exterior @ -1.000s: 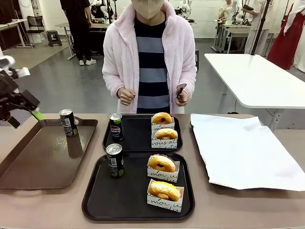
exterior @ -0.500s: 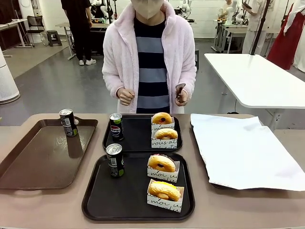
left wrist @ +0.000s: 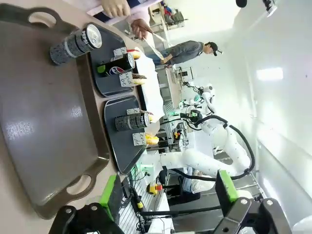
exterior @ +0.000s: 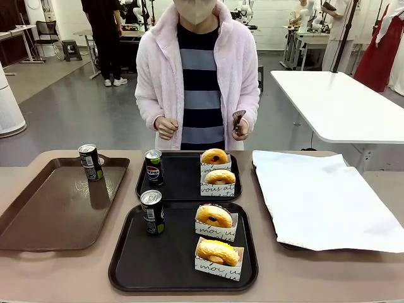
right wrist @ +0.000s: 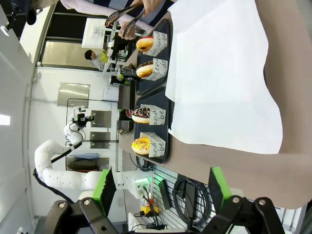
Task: Set up donuts and drinks on trays.
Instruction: Pick up one Pepsi coke from the Handle tray and place it on the Flat Tray without a Pepsi coke.
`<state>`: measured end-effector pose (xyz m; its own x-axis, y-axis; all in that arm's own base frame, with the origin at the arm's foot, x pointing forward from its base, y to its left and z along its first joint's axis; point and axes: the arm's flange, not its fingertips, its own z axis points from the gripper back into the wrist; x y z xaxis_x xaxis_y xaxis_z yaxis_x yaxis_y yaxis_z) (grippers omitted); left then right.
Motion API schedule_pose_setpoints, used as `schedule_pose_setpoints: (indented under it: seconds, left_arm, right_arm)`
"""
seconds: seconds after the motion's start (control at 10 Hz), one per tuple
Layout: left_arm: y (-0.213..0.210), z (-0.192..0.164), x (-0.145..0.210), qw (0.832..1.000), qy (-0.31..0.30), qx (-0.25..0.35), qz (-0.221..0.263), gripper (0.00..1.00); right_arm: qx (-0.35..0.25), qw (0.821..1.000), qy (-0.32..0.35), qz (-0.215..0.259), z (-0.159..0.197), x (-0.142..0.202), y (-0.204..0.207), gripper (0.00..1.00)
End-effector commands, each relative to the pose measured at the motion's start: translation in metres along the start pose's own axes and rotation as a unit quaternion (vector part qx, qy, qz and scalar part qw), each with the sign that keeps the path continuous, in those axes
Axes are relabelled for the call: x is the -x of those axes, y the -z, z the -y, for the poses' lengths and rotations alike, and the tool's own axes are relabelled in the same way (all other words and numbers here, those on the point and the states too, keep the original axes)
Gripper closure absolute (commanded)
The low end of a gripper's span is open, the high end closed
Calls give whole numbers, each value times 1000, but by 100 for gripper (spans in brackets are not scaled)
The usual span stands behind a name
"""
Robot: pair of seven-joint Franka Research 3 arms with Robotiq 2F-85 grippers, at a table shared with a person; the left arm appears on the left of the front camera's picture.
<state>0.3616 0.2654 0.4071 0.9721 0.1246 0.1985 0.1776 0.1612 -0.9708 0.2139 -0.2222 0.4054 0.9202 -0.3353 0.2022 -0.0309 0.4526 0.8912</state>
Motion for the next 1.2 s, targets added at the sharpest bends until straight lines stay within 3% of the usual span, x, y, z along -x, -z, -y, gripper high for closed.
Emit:
schedule_pose_setpoints:
  seconds: [0.0,1.1]
  left_arm:
    - [-12,3,-3,999,14,-23,-16,0]
    - [-8,1,-2,1000,0,-9,-2,0]
  right_arm:
    - [-8,1000,-6,3,1,-1,0,0]
    - [-8,1000,-6,3,1,-1,0,0]
